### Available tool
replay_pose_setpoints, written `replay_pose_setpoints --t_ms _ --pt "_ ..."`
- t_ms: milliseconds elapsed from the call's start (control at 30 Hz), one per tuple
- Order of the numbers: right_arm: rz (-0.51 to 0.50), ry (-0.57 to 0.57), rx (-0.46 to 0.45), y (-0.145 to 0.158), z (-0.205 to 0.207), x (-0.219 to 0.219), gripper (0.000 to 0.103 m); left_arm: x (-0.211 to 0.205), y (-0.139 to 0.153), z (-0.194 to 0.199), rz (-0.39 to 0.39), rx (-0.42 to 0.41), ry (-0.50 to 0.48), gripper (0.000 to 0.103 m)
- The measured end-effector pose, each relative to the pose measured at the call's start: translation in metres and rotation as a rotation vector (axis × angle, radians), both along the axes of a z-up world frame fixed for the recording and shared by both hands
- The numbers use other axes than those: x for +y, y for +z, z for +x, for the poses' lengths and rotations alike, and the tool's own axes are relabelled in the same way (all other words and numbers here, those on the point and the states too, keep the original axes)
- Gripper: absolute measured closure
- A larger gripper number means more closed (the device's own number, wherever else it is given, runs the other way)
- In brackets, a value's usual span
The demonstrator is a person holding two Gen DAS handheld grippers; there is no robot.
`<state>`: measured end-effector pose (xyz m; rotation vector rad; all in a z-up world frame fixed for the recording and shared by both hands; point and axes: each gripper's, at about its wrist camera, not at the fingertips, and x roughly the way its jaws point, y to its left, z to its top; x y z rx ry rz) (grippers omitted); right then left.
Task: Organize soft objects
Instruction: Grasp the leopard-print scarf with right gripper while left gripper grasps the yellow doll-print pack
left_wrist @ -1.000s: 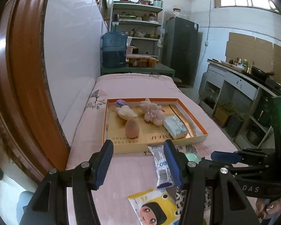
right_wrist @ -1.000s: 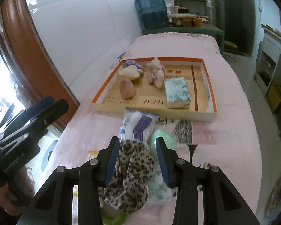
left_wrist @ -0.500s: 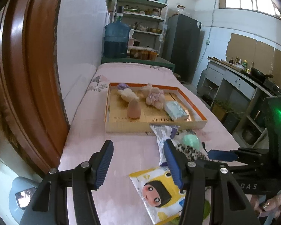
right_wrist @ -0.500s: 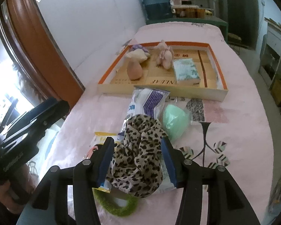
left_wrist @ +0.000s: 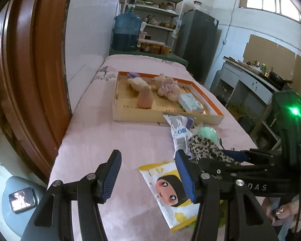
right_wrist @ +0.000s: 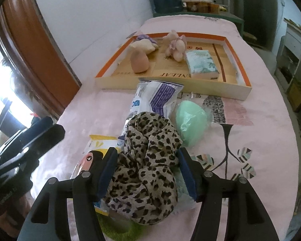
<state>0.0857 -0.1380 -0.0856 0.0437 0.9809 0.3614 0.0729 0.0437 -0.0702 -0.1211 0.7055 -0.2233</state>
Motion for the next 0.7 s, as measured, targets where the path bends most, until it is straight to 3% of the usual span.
replay_pose_setpoints --t_ms 67,167,267,700 --pt "0.008 0.014 -0.005 -0.001 -0.001 0.001 0.042 -0.002 -0.004 -0.002 0.000 0.008 -0.004 0.047" --pt "-0.007 0.030 -0.018 -0.002 -0.005 0.004 0.076 -0.004 -0.009 -0.003 -0.006 0.022 -0.010 0.047" --pt "0.004 0.038 -0.024 -0.002 -0.007 0.003 0.085 -0.007 -0.014 -0.003 -0.014 0.037 -0.014 0.047" --pt "0.103 0.029 -0.039 0.007 -0.019 -0.016 0.086 -0.010 -0.049 -0.002 -0.081 0.132 -0.025 0.047"
